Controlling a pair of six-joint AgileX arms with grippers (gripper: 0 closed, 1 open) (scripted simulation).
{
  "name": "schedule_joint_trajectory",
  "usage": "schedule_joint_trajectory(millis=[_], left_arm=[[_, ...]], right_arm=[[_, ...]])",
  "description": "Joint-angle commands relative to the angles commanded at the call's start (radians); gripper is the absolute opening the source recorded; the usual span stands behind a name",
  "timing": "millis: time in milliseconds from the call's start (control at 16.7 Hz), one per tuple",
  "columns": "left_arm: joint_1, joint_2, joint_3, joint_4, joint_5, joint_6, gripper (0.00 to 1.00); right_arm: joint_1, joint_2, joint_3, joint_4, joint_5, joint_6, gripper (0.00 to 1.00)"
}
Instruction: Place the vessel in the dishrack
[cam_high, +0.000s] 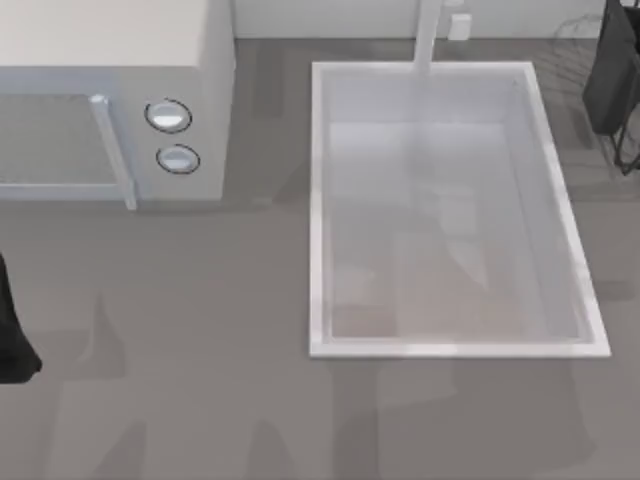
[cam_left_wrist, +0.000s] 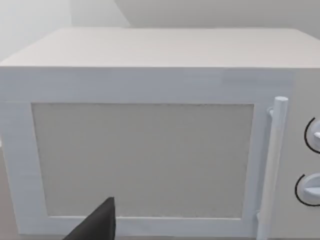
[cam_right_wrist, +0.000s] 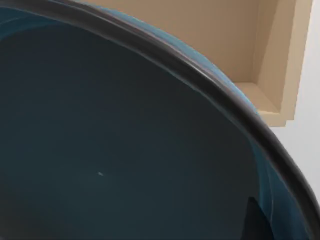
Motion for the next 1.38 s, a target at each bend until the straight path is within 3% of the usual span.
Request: schedule_joint_trajectory(millis=[360,780,1380], left_arm=[[0.000,0.000,0.000,0.000,0.000,0.000,1.00],[0.000,0.000,0.000,0.000,0.000,0.000,1.00],[0.000,0.000,0.000,0.000,0.000,0.000,1.00]], right_arm=[[0.137,0.287,-0.084,0.374,0.138,-0.002,0.00],[0.161,0.329,-0.099,0.422,0.162,-0.001,0.00],[0.161,0.329,-0.099,0.422,0.162,-0.001,0.75]])
